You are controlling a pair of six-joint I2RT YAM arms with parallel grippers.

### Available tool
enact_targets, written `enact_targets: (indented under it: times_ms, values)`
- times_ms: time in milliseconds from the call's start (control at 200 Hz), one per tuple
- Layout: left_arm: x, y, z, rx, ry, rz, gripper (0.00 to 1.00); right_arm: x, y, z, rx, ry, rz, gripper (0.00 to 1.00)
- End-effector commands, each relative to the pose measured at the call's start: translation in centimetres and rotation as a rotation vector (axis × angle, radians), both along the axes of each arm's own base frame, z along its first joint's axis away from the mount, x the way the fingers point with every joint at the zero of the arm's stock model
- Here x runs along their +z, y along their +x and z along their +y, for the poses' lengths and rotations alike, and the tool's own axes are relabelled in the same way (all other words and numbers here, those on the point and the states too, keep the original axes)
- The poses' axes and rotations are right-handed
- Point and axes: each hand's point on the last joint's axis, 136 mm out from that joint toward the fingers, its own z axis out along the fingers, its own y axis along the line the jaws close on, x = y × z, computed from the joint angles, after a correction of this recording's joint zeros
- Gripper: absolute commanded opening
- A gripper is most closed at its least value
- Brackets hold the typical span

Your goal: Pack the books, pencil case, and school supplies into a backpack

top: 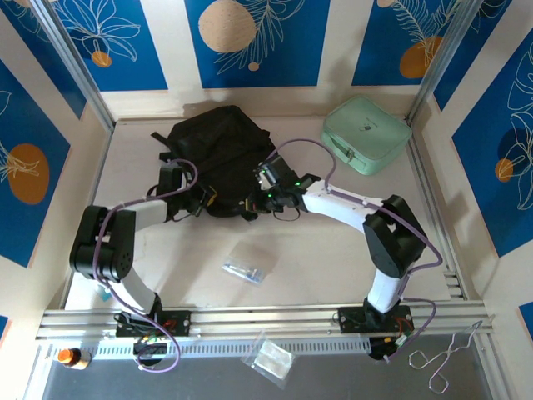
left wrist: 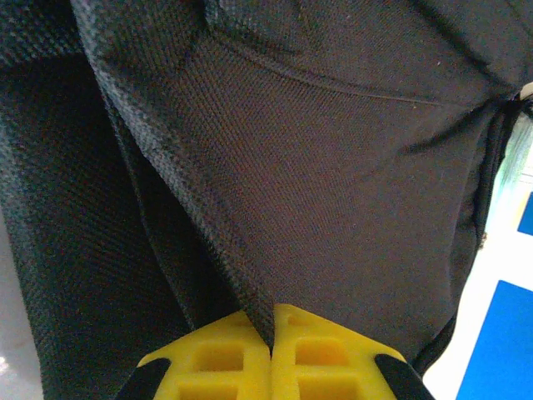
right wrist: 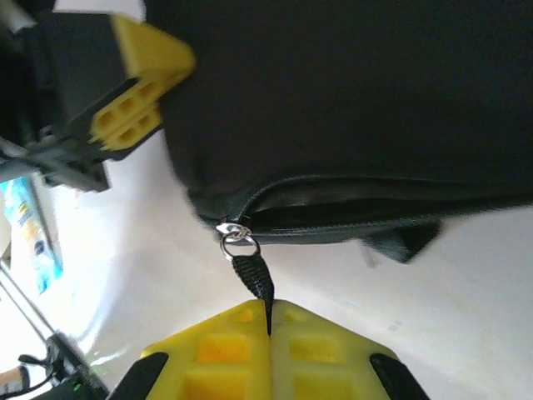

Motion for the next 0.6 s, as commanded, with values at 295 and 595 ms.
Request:
enact_targets:
  times_ms: [295,595]
  values:
    - [-0.5,0.3,0.6,-0.039,0.084,-0.007,0.0,-1.5,2.1,-8.4,-0.31,-0.087,0.08,0.0]
    - [-1.0,-0.4,0.3,-0.18,0.169,0.022,0.0,-3.8,-2.0,-10.2,-0.282,-0.152,0.083,0.0]
